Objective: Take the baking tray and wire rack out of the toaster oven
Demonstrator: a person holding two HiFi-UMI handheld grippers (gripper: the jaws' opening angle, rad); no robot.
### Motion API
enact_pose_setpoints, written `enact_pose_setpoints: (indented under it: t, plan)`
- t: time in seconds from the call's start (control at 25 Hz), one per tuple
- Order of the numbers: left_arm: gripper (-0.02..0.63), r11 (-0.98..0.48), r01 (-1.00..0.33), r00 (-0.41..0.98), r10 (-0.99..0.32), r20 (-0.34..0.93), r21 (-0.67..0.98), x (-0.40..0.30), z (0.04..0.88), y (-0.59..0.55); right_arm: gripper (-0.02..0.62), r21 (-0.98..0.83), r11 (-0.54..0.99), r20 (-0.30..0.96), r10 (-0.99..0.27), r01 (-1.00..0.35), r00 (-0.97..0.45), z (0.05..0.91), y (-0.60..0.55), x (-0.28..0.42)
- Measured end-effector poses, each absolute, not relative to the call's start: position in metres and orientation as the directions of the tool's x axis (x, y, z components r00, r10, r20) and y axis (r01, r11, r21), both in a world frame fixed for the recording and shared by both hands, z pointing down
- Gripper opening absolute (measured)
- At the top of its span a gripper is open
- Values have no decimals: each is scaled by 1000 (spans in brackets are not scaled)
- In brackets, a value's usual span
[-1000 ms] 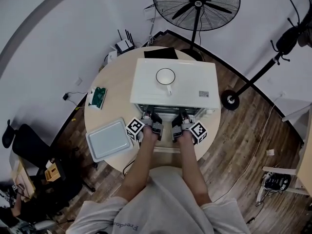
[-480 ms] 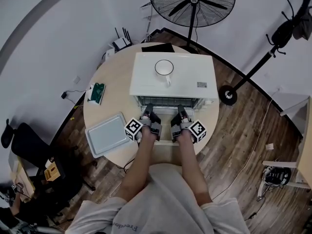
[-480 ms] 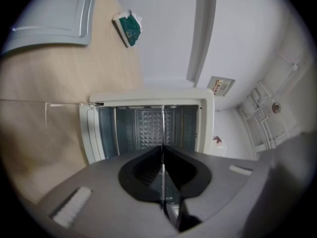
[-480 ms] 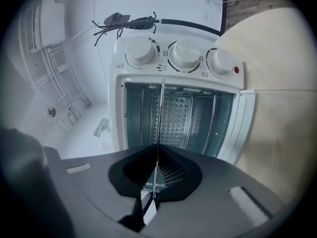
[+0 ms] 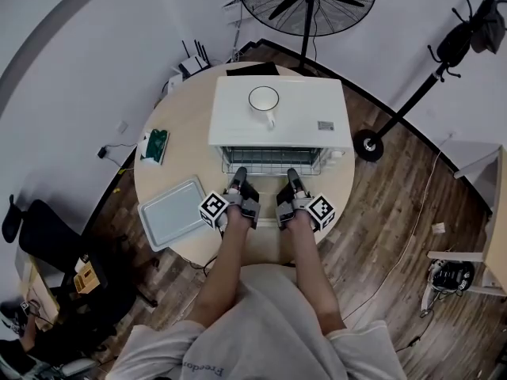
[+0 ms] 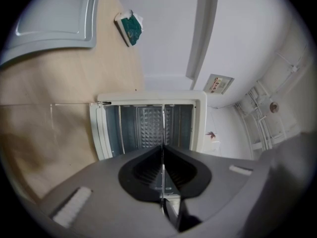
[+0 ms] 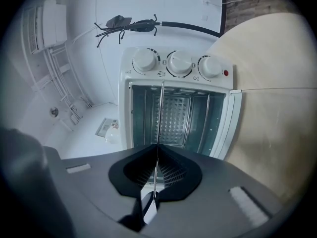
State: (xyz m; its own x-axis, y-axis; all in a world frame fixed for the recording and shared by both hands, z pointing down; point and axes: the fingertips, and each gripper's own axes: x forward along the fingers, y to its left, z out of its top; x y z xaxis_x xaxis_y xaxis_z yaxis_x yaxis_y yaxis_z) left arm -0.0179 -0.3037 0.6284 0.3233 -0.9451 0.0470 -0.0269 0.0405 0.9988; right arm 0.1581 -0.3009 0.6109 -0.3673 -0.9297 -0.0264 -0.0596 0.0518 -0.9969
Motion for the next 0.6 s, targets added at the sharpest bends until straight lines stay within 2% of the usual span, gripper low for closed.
enact_pose_setpoints:
  t: [0.6]
  plan:
    - [71,36,-39,388,-920,48,999,-16,629,-267,11,-998,30,-10,-947,-56,-322,619,-261,159]
